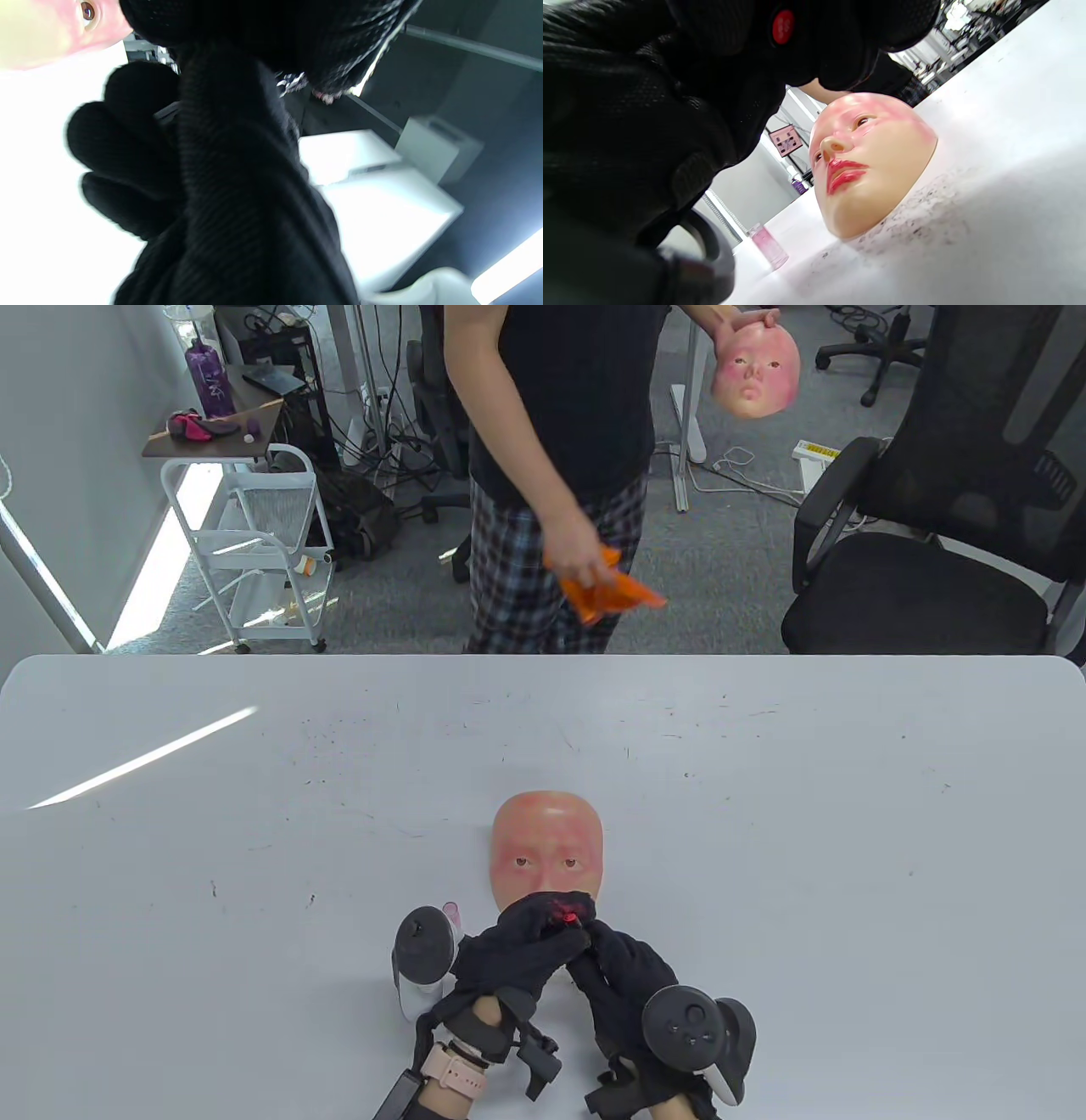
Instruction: Apply lipstick on mannequin lips
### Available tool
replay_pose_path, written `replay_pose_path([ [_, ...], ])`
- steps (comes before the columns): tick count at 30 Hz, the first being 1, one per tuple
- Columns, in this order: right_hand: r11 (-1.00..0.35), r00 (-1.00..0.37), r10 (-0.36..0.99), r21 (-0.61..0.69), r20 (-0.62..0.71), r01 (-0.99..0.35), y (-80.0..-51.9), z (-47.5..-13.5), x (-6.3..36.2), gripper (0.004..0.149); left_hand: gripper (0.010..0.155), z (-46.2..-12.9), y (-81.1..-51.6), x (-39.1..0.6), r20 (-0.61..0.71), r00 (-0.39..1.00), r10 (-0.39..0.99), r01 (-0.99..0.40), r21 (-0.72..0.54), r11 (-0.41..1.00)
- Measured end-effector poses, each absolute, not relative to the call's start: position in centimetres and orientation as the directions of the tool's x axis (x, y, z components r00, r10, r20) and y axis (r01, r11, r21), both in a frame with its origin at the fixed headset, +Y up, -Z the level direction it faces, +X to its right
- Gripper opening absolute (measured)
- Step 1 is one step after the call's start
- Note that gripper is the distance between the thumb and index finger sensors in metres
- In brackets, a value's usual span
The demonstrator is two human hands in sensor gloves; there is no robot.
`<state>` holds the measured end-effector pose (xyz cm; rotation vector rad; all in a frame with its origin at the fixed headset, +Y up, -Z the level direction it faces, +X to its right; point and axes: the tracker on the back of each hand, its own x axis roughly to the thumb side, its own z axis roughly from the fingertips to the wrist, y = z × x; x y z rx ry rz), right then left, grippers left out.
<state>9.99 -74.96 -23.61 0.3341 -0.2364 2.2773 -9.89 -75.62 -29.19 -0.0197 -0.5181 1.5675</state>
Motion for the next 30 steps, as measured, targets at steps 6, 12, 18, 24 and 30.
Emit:
replay_pose_path([
  [6, -0.694, -0.675, 0.66, -0.077, 0.331, -0.716, -74.8, -23.3, 9.2, 0.051, 0.043, -29.2, -75.2, -10.8, 0.385, 0.097, 0.918, -0.951, -0.236, 0.199],
  [12, -0.674, -0.662, 0.685, -0.079, 0.304, -0.734, -75.1, -23.6, 9.8, 0.053, 0.049, -29.0, -75.6, -10.1, 0.33, -0.024, 0.944, -0.946, -0.312, 0.085],
  [18, -0.676, -0.655, 0.682, -0.061, 0.327, -0.734, -75.0, -23.5, 9.4, 0.052, 0.046, -29.1, -74.5, -11.0, 0.436, 0.133, 0.89, -0.944, -0.216, 0.247],
  [24, -0.672, -0.657, 0.693, -0.062, 0.297, -0.738, -75.3, -23.7, 10.0, 0.053, 0.06, -28.4, -69.9, -14.7, 0.567, 0.334, 0.753, -0.915, 0.003, 0.404],
  [30, -0.689, -0.669, 0.681, -0.047, 0.298, -0.723, -75.5, -23.8, 9.8, 0.053, 0.068, -28.7, -70.2, -18.2, 0.417, 0.77, 0.483, -0.584, 0.157, 0.796],
])
